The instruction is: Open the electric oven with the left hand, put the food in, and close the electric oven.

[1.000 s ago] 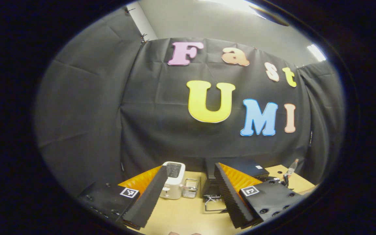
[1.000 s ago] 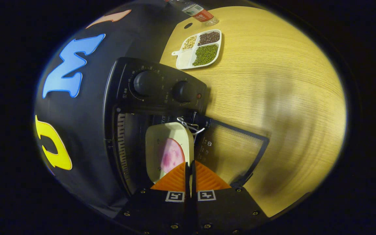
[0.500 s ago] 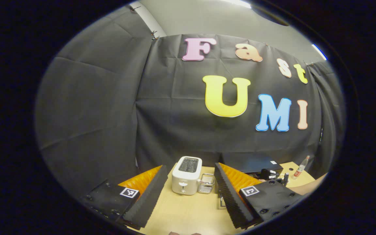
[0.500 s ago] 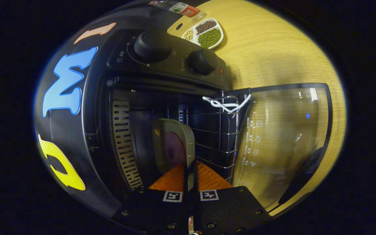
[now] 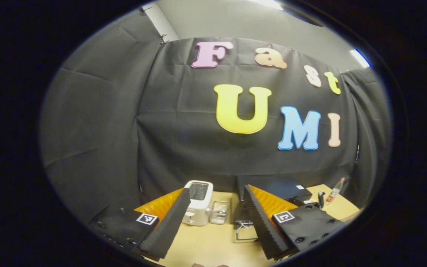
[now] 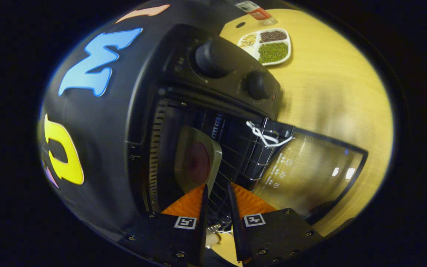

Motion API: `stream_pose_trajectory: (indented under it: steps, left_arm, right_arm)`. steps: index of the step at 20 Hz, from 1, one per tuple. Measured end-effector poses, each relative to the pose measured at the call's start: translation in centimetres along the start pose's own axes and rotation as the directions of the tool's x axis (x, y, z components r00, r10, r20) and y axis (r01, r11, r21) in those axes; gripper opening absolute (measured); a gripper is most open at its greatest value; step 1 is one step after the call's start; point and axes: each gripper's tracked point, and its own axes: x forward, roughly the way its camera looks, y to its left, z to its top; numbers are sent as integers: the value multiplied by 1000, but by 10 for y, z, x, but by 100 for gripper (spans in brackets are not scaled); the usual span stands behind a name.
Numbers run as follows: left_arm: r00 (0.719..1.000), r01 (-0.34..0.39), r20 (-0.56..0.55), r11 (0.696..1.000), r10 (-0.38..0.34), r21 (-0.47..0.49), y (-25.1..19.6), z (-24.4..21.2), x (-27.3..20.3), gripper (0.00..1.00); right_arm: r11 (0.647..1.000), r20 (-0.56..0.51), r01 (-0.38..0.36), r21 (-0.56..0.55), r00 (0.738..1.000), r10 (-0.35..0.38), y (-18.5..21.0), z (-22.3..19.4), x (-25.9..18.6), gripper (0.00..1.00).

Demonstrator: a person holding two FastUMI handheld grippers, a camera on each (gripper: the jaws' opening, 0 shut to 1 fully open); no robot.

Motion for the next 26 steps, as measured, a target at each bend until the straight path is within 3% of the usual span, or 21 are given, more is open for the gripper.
stream_pose_trajectory:
  steps: [3, 6, 9, 11, 14, 16, 18, 20, 22, 26]
  left_arm:
    - [999, 49, 2, 999, -49, 0, -33, 1, 10, 100]
    - [995, 97, 7, 995, -97, 7, -71, 0, 18, 100]
    - [990, 139, 17, 990, -139, 20, -111, 2, 21, 98]
    - [986, 162, 28, 986, -163, 27, -140, 5, 20, 100]
    - [976, 207, 64, 978, -209, 39, -187, 17, 14, 100]
    - [970, 219, 92, 973, -225, 74, -211, 27, 5, 98]
    - [962, 226, 132, 968, -239, 110, -233, 41, -3, 94]
    - [955, 243, 146, 963, -259, 116, -253, 45, -10, 94]
    - [956, 235, 152, 966, -250, 109, -262, 44, -12, 94]
    - [965, 228, 113, 969, -238, 94, -273, 24, -11, 100]
  right_arm:
    - [983, -10, -30, -179, 1000, 29, -2, 15, -40, 32]
    - [917, 29, -69, -392, 996, 87, 6, 48, -87, 32]
    - [800, 116, -75, -595, 977, 178, 25, 93, -142, 32]
    - [699, 175, -66, -712, 948, 267, 41, 120, -178, 32]
    - [546, 242, -28, -837, 877, 416, 75, 158, -245, 32]
    - [486, 280, 5, -874, 822, 496, 91, 175, -288, 32]
    - [475, 306, 17, -880, 786, 537, 100, 188, -323, 32]
    - [479, 322, 34, -877, 781, 535, 93, 202, -347, 46]
    - [487, 333, 48, -872, 788, 518, 83, 213, -359, 95]
    - [494, 353, 68, -867, 783, 512, 75, 229, -364, 94]
